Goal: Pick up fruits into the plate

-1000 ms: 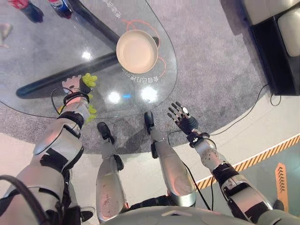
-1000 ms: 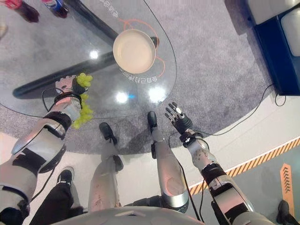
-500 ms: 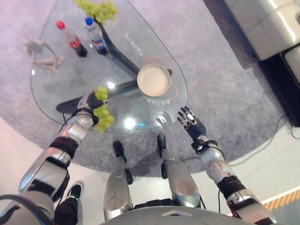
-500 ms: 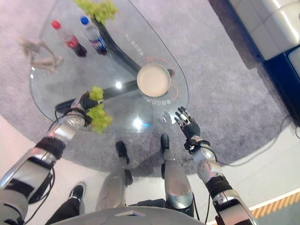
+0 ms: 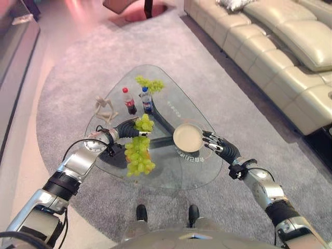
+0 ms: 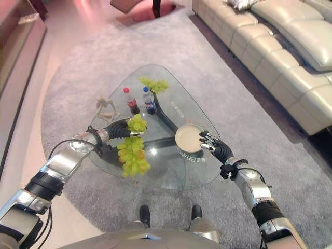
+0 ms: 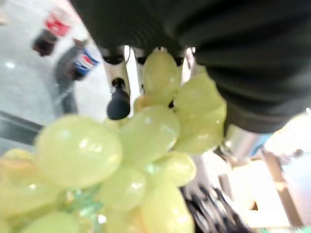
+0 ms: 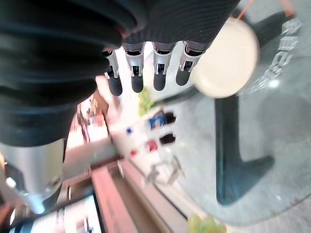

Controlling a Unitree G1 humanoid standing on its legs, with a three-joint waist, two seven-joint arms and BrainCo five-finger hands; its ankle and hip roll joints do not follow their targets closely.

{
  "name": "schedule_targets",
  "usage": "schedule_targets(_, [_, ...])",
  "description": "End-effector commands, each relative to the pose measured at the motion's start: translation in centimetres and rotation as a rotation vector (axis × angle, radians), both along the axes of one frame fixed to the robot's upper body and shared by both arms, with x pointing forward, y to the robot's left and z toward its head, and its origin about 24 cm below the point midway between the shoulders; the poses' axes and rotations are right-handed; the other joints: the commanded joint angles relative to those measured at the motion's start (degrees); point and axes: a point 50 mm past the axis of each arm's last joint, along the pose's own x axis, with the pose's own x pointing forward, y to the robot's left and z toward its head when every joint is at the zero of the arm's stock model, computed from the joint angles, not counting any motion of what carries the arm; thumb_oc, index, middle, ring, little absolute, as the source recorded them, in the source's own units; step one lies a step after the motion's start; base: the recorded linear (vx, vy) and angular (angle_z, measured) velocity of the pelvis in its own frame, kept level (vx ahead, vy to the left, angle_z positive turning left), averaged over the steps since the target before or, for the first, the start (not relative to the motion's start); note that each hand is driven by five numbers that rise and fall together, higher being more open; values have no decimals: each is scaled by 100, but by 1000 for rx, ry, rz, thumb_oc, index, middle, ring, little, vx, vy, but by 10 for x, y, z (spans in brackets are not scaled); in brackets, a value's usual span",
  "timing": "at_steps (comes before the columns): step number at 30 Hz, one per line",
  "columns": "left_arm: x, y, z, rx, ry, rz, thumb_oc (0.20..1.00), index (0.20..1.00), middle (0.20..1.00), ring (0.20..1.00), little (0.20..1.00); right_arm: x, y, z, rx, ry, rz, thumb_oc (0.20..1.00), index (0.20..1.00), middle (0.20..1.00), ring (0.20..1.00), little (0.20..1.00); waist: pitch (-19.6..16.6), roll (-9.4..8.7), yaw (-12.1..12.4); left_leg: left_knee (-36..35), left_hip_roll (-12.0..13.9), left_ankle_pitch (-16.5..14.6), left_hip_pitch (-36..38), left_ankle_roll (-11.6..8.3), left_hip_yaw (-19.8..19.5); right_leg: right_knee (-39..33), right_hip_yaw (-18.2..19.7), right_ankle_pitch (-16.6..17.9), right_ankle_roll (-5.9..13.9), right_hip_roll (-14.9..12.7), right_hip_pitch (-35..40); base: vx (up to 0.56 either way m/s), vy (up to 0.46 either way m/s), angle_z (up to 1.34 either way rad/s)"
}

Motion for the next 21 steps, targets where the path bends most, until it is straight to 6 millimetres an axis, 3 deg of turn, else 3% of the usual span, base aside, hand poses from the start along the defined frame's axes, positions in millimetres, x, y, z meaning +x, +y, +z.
schedule_targets(1, [9,-17,28,-85,-23,-131,200,200,200,200,200,15,23,22,42,-58,150,1000,1000,1000,1000,1000,-424,-63,161,45,-290,-582,329,141,97,78,-261,-66,132,-148,171,38,30,25])
schedule_targets(14, [2,-71,61,-293,-53,-359,200,200,200,200,200,18,84,31,183,-46,355,1000,1000,1000,1000,1000,-607,0,264,45,-361,-698,520,187,-57,35,-454,-103,157,-238,380,3,17,9])
schedule_targets(21, [-3,-91,70,-376,-63,-397,200,200,200,200,200,4,123,26,305,2,467,1000,1000,1000,1000,1000,-605,34,265,45,-382,-718,558,200,-96,35,-458,-126,145,-253,423,-6,16,5])
